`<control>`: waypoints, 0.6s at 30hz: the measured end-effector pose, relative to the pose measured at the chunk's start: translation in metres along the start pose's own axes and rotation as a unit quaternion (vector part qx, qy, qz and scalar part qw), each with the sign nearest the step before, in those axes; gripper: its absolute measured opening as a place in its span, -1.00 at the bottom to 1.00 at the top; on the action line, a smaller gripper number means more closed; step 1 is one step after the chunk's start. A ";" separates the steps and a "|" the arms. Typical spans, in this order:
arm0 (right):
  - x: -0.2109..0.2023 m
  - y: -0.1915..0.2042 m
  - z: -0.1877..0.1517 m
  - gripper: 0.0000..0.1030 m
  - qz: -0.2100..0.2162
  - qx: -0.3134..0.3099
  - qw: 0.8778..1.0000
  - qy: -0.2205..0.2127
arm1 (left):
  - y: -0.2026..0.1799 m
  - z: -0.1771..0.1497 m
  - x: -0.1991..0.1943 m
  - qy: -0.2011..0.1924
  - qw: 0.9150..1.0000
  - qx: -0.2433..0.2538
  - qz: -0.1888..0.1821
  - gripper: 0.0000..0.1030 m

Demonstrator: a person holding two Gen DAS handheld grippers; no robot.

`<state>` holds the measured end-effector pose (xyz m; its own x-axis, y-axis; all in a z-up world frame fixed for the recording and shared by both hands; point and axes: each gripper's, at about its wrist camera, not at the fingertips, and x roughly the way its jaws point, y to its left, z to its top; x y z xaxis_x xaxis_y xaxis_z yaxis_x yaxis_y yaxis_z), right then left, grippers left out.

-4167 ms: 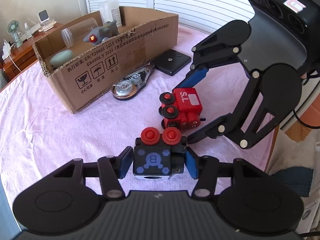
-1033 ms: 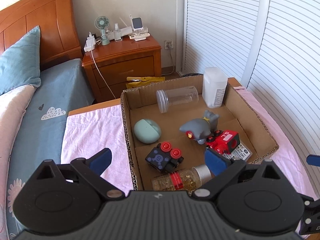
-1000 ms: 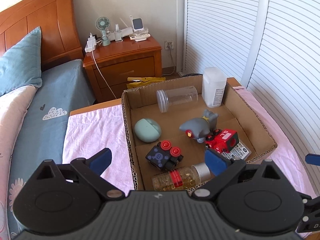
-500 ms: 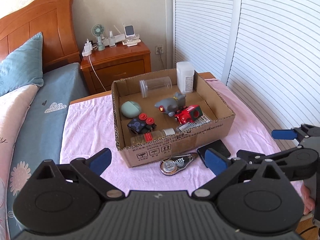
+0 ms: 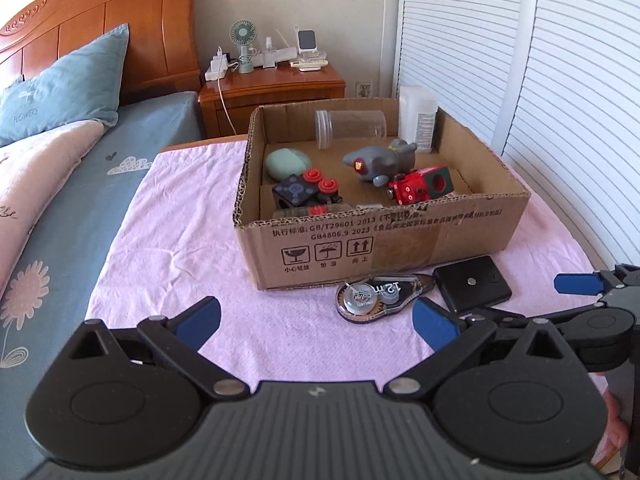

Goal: Organize rigid objects
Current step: 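Withdraw both tools from the box toward the tape roller and black pad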

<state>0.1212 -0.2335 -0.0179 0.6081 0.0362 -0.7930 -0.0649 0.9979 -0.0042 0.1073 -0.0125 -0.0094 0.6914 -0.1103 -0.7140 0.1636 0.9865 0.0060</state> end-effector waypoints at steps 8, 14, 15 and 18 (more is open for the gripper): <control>0.029 0.015 0.002 1.00 0.000 -0.020 1.000 0.016 | 0.002 -0.001 0.018 0.004 1.000 -0.017 -0.002 0.97; 0.035 0.007 0.007 1.00 -0.013 -0.009 1.000 0.001 | -0.002 -0.001 0.034 0.023 0.999 -0.024 -0.006 0.97; 0.036 0.004 0.007 1.00 -0.015 -0.006 1.000 0.001 | -0.004 -0.001 0.037 0.025 0.999 -0.022 -0.007 0.97; 0.036 -0.005 0.008 1.00 -0.022 0.002 1.000 0.004 | -0.012 -0.002 0.043 0.031 0.999 -0.011 -0.009 0.97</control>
<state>0.1500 -0.2363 -0.0414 0.6035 -0.0073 -0.7974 -0.0361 0.9987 -0.0365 0.1336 -0.0289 -0.0421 0.6430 -0.1217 -0.7561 0.1598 0.9869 -0.0230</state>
